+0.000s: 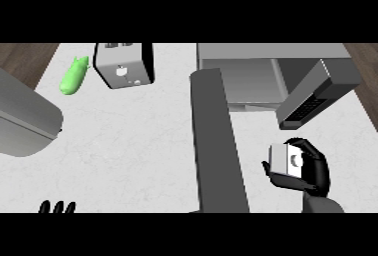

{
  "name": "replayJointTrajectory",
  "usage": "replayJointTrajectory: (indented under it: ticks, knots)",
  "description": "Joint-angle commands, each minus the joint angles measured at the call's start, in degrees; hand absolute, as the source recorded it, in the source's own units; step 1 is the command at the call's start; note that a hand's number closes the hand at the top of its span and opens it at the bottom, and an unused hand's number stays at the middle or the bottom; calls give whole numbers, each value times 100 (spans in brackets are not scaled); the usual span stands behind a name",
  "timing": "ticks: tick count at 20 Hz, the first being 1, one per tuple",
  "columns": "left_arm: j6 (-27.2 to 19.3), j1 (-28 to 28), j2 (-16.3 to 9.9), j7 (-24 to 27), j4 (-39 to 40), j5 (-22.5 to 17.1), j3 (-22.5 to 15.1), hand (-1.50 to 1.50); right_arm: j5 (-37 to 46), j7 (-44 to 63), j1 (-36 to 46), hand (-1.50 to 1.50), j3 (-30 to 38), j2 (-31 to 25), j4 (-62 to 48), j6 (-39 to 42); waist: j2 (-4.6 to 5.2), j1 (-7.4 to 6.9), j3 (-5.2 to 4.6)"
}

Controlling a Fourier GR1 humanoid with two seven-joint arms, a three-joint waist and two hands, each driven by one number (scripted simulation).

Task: Pick up the milk, place it into the microwave and close the microwave

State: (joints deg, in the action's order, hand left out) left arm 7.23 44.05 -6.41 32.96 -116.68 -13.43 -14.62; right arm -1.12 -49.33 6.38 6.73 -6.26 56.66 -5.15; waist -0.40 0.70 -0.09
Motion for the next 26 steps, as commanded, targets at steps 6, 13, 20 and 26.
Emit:
replayJointTrajectory:
  ticks: [6,13,20,26]
  knots:
    - [-25,151,-36,12,-106,-153,86,-150,-832,1283,-940,150,-544,294,2333,951,18,-41,5]
    - [-150,-279,15,-147,93,-204,160,-150,-374,1647,-692,150,-1261,618,2703,-263,37,-90,8]
    - [89,-65,-135,111,248,-347,357,-150,-172,1769,591,150,-1147,623,1346,-911,46,-142,11]
    - [174,124,-93,391,377,-250,327,-150,119,2100,1331,150,-1297,624,419,-1745,48,-173,11]
